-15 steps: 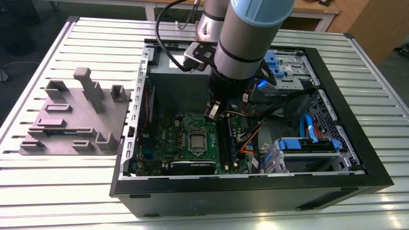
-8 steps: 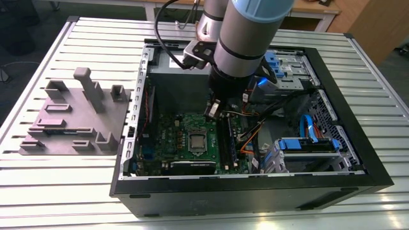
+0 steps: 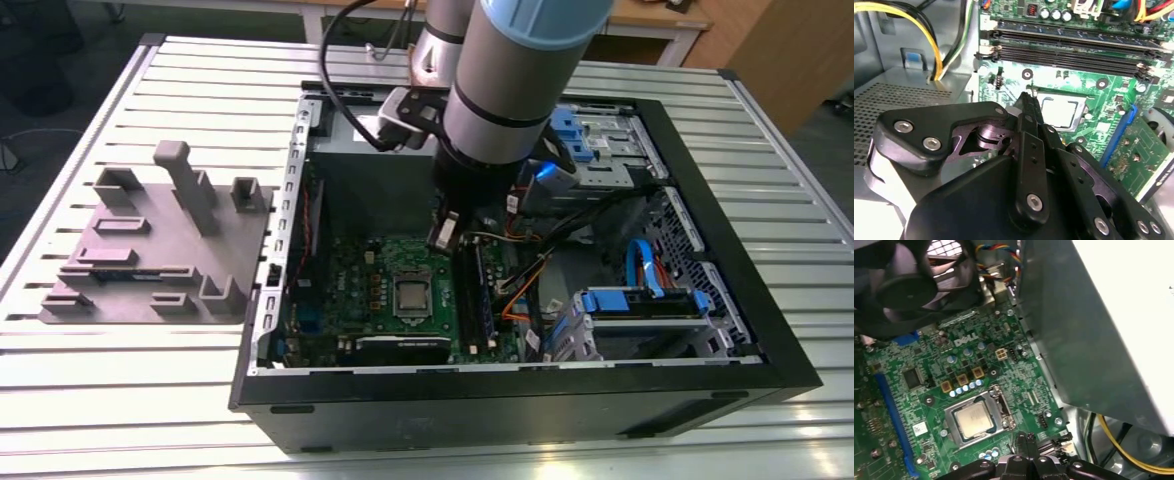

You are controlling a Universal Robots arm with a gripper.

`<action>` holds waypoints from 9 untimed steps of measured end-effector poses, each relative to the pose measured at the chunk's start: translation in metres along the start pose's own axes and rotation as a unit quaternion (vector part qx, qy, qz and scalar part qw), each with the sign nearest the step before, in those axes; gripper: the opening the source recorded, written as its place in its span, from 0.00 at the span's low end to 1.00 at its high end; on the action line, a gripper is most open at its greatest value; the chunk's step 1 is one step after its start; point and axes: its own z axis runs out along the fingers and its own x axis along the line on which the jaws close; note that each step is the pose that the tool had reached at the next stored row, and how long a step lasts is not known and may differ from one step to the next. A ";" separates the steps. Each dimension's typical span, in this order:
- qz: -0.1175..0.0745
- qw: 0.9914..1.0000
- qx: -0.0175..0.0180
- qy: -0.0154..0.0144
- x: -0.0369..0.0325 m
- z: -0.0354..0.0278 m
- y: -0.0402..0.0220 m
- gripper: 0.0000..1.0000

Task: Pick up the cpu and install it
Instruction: 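Install the first cpu locking lever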

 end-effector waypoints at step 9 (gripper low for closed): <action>-0.036 0.999 0.003 0.002 0.0057 0.0013 -0.0019 0.10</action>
